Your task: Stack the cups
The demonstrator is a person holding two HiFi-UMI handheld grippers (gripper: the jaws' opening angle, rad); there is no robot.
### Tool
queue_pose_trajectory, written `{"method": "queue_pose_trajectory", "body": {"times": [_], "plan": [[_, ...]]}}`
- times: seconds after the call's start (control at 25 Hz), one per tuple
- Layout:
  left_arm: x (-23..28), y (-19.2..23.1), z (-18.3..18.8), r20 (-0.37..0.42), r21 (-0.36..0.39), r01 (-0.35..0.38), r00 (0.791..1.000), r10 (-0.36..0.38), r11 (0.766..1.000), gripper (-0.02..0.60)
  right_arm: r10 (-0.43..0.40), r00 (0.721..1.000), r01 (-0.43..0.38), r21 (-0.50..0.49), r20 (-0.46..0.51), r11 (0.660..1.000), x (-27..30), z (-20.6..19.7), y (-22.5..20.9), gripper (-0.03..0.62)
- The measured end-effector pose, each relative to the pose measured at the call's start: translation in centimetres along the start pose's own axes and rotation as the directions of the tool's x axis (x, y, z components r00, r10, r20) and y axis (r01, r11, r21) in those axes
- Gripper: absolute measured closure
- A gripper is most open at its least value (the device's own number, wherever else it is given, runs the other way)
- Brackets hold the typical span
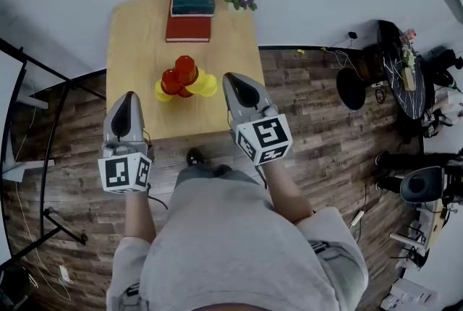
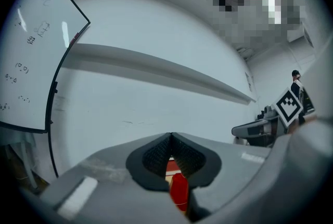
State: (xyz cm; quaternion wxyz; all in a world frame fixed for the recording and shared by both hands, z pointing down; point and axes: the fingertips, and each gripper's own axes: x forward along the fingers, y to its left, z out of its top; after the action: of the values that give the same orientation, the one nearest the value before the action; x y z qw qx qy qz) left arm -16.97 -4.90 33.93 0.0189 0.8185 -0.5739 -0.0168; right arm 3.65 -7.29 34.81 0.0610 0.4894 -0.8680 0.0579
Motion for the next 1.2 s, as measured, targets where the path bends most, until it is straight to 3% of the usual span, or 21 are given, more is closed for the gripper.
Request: {"method": "queue_pose_trajectory", "body": {"times": [0.64,1.2], "plan": [[-6.1,-6.9,5.0,0.108,0.009,-0.068,0.992,0.067,0.998,0.577,-0.014,0.983,0.02,-0.035,0.185,0.999,-9.9,4.4,-1.5,0.592],[-10.0,-11.0,6.3,0.168,0.021,-0.095,0.982,0.09,0.995,0.577,-0.053,0.971,0.068,-0.059,0.231,0.996,-15.8,4.6,-2.3,0.592]]}}
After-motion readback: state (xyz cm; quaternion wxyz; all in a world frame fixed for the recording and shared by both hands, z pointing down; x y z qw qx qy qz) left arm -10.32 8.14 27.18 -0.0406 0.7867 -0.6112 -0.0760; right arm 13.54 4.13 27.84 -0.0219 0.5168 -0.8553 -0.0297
